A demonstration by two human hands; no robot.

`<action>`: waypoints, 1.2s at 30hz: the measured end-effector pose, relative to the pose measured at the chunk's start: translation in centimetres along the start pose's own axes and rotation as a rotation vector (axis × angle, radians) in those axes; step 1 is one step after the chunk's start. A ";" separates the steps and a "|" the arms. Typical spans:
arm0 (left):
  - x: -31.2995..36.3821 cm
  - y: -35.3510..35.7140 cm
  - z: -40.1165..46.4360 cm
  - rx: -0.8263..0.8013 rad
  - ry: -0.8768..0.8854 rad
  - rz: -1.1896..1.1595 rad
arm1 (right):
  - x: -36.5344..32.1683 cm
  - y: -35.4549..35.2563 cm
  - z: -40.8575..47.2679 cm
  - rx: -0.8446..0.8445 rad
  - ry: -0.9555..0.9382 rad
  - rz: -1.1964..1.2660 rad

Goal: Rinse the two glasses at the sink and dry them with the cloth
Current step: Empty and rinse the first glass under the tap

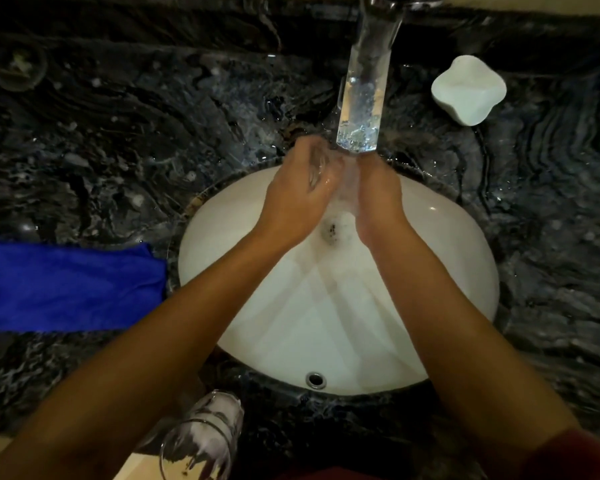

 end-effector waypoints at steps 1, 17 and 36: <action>0.2 0.0 -0.3 0.025 0.055 0.033 | 0.3 -0.2 -0.3 0.015 0.025 0.071; 1.5 2.0 -1.6 0.058 0.169 -0.011 | 1.9 -3.6 -1.1 0.163 0.109 0.275; 0.3 2.7 0.5 0.084 -0.299 -0.526 | 1.9 -1.5 -2.1 0.050 0.136 0.010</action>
Point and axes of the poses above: each hand's wrist, its own z-axis towards the middle knuckle, its own y-axis out of the palm, x = y × z, the point moved 8 cm from there along z, towards the middle knuckle, and after that the axes turned 13 degrees about z, right-handed, at the moved point
